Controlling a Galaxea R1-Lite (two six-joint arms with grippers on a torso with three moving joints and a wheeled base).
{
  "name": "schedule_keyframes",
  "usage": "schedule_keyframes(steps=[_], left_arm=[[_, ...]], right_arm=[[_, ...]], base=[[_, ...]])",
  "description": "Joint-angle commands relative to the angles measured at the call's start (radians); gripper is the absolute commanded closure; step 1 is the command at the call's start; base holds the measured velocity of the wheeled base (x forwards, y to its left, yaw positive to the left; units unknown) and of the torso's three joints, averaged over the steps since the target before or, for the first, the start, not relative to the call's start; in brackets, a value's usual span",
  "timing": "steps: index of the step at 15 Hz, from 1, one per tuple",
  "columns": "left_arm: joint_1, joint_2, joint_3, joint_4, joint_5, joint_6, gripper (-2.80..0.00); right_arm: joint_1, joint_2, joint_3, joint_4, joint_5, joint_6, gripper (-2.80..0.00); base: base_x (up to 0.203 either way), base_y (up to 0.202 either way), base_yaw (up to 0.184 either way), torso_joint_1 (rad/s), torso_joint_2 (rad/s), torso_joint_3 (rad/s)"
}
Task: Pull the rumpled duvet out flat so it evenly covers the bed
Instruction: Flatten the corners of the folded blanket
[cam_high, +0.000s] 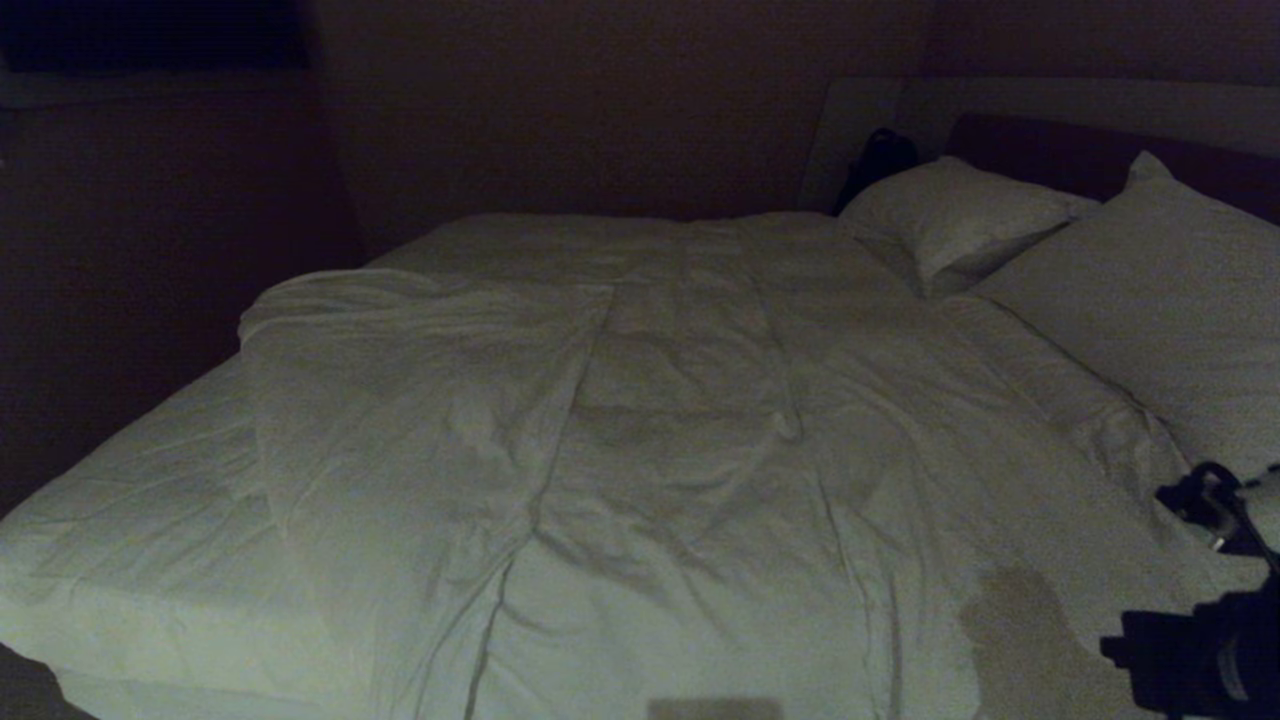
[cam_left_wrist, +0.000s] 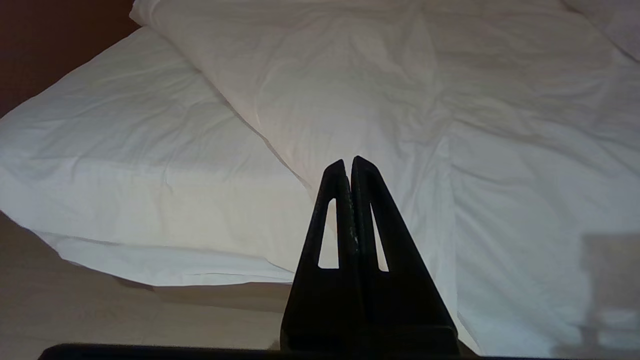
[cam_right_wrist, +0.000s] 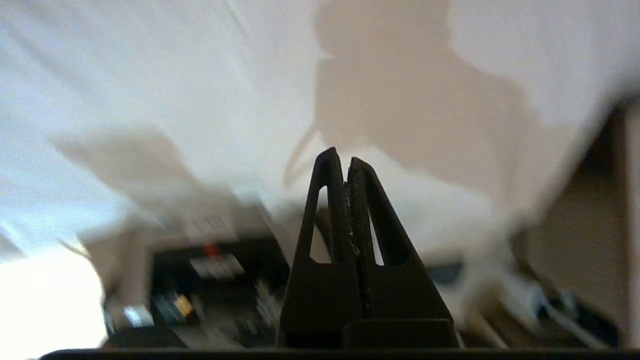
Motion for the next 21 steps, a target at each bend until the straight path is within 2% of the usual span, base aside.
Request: schedule_keyframes(steps=[1, 3, 6, 9, 12, 15, 16, 19, 20, 21], left_arm=[[0.000, 0.000, 0.000, 0.000, 0.000, 0.000, 0.00], [0.000, 0.000, -0.002, 0.000, 0.001, 0.000, 0.00], [0.000, 0.000, 0.000, 0.000, 0.000, 0.000, 0.00], [0.000, 0.000, 0.000, 0.000, 0.001, 0.000, 0.00], [0.000, 0.000, 0.000, 0.000, 0.000, 0.000, 0.00], [0.000, 0.000, 0.000, 0.000, 0.001, 0.000, 0.00], [0.000, 0.000, 0.000, 0.000, 0.001, 0.000, 0.00], [0.000, 0.000, 0.000, 0.000, 0.000, 0.000, 0.00], [0.000, 0.000, 0.000, 0.000, 0.001, 0.000, 0.00], [0.000, 0.000, 0.000, 0.000, 0.000, 0.000, 0.00]], right_arm=[[-0.008, 0.205, -0.138, -0.145, 0.004, -0.025, 0.00], [-0.014, 0.309, -0.259, -0.144, 0.003, -0.067, 0.00], [-0.017, 0.450, -0.400, -0.065, -0.013, -0.090, 0.00], [-0.028, 0.533, -0.470, -0.041, -0.028, -0.163, 0.00], [-0.032, 0.610, -0.514, -0.038, -0.028, -0.176, 0.00], [-0.142, 0.583, -0.525, -0.041, -0.008, -0.186, 0.00], [-0.195, 0.575, -0.523, -0.043, 0.018, -0.202, 0.00], [-0.349, 0.551, -0.519, -0.046, 0.276, -0.310, 0.00], [-0.373, 0.551, -0.496, -0.046, 0.338, -0.404, 0.00], [-0.380, 0.552, -0.462, -0.048, 0.359, -0.457, 0.00]], base=[[0.000, 0.000, 0.000, 0.000, 0.00, 0.000], [0.000, 0.000, 0.000, 0.000, 0.00, 0.000], [0.000, 0.000, 0.000, 0.000, 0.00, 0.000], [0.000, 0.000, 0.000, 0.000, 0.00, 0.000], [0.000, 0.000, 0.000, 0.000, 0.00, 0.000], [0.000, 0.000, 0.000, 0.000, 0.00, 0.000], [0.000, 0.000, 0.000, 0.000, 0.00, 0.000], [0.000, 0.000, 0.000, 0.000, 0.00, 0.000], [0.000, 0.000, 0.000, 0.000, 0.00, 0.000], [0.000, 0.000, 0.000, 0.000, 0.00, 0.000]])
